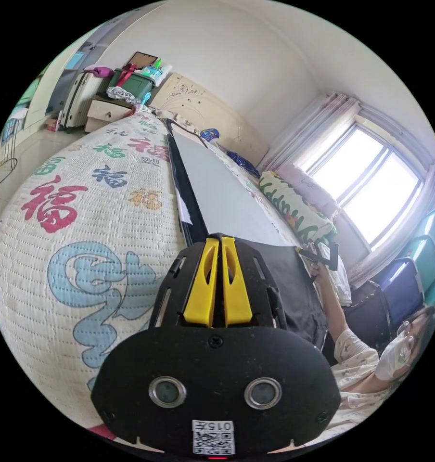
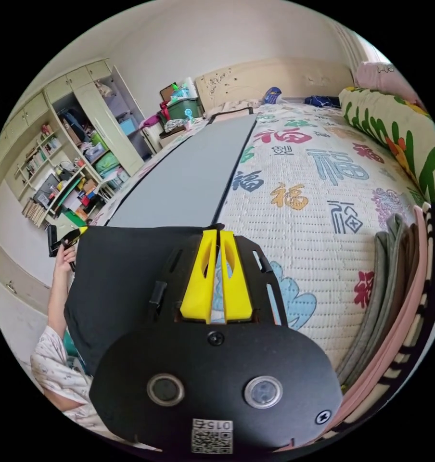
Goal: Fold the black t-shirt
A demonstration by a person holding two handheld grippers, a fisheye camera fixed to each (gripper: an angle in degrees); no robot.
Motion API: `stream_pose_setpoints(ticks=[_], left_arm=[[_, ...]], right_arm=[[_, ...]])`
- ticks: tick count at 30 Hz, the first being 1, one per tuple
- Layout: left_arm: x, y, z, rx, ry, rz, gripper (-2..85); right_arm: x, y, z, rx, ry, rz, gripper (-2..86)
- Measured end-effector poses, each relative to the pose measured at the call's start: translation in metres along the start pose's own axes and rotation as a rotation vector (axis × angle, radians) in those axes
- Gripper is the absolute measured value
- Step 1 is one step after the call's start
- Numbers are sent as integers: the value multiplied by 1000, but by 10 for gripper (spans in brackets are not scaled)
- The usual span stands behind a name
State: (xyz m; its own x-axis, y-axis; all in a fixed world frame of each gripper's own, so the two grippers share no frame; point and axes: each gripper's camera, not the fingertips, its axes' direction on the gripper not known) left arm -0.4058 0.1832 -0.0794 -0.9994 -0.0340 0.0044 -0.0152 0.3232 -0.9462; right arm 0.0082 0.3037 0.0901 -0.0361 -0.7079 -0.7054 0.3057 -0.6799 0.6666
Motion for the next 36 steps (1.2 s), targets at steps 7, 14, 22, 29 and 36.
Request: stream_pose_setpoints(ticks=[7, 14, 22, 29, 36], left_arm=[[-34, -11, 7, -7, 126, -35, -2], [-42, -29, -5, -26, 100, -63, 0], [-62, -40, -24, 17, 134, -76, 2], [-100, -50, -29, 34, 166, -142, 0], [-130, -60, -18, -1, 145, -155, -2]], right_arm=[[42, 62, 42, 61, -58, 43, 50], [-86, 191, -22, 514, 139, -405, 72], [-269, 343, 72, 169, -256, -1010, 102], [-310, 419, 184, -114, -223, -1155, 118], [-284, 437, 235, -246, -202, -1125, 78]])
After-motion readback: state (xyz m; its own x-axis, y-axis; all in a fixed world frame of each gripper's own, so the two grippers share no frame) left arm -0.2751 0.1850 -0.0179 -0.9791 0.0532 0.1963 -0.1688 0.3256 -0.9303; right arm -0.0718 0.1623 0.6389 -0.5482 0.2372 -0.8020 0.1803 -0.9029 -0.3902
